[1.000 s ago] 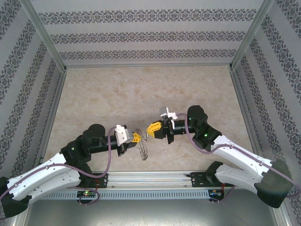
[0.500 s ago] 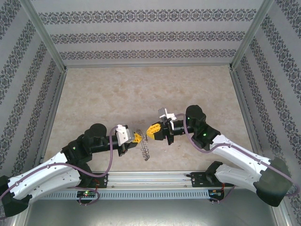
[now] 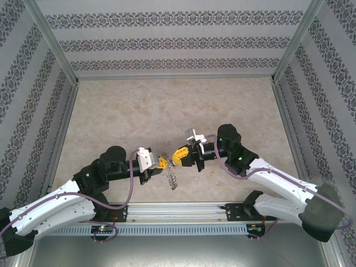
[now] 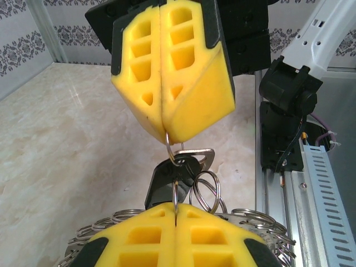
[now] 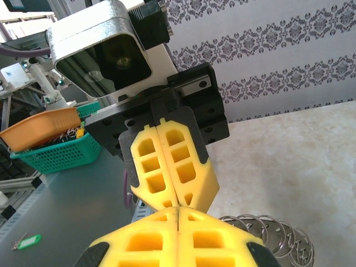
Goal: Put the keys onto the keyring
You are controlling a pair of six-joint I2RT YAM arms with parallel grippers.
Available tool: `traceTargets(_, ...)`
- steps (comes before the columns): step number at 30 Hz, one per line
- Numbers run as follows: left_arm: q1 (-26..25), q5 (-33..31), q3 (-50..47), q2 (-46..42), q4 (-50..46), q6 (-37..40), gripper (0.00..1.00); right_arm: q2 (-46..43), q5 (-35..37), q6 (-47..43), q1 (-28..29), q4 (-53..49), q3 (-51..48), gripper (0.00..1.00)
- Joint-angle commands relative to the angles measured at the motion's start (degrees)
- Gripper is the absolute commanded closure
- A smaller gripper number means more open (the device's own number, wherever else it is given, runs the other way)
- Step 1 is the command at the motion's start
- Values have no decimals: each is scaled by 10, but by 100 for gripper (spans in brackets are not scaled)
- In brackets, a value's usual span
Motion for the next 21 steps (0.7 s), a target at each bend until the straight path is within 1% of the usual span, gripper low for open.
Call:
traceTargets(1,-6,15,16,-5,34,11,100,4,-20,-20,11,9,18,100)
traceTargets(10,-6,15,15,-7,33,11,100,8,-18,-24,16,4,22,100)
traceTargets(21,-5,18,11,-12,34,12,100,2,0,-33,17,4,18,100)
